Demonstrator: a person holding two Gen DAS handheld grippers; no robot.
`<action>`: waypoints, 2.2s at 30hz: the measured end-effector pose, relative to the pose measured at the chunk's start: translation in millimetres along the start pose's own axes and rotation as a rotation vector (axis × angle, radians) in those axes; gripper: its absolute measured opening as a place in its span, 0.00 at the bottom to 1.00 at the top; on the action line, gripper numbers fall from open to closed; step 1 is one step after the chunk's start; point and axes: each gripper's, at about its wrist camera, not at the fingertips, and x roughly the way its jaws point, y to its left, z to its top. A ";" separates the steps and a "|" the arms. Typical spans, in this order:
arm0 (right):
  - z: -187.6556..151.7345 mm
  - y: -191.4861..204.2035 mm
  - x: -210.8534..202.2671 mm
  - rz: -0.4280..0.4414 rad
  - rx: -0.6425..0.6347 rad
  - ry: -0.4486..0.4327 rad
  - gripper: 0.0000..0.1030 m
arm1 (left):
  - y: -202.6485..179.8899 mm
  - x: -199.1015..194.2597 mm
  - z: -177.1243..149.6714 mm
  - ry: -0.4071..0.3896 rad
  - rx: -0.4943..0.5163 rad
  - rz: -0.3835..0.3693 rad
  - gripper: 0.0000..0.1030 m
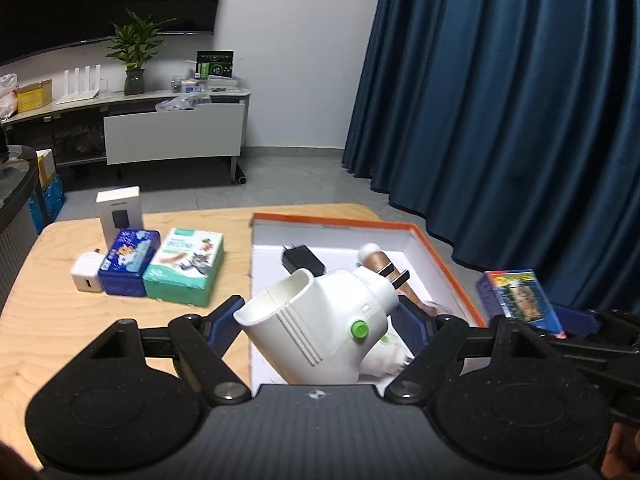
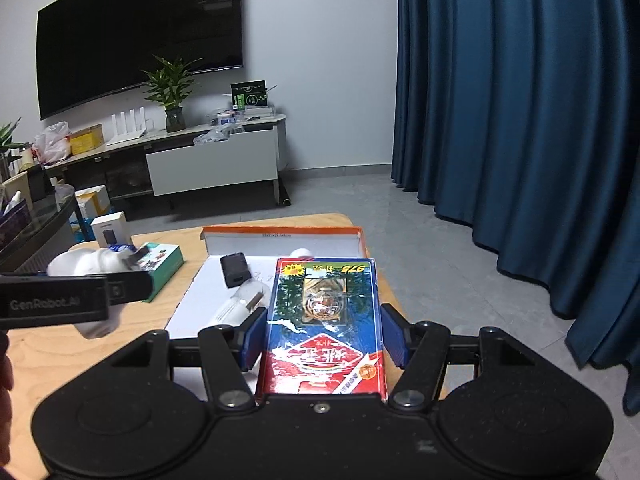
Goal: Organize rigid objects
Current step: 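Carry the white plug adapter and red card box over the box with both grippers, then hold the plug adapter and red card box above the box with both grippers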
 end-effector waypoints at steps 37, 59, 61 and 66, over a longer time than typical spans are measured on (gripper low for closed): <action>-1.1 7.7 -36.1 0.034 -0.033 -0.037 0.70 | -12.9 -31.2 -9.5 -0.047 0.006 0.021 0.79; -0.3 7.2 -31.9 0.031 -0.036 -0.025 0.70 | -12.2 -31.9 -9.6 -0.041 0.002 0.018 0.79; -0.2 7.2 -31.9 0.031 -0.036 -0.025 0.70 | -12.2 -31.9 -9.5 -0.041 0.002 0.018 0.79; -0.1 7.2 -32.1 0.031 -0.038 -0.025 0.70 | -12.2 -31.9 -9.4 -0.041 0.002 0.018 0.79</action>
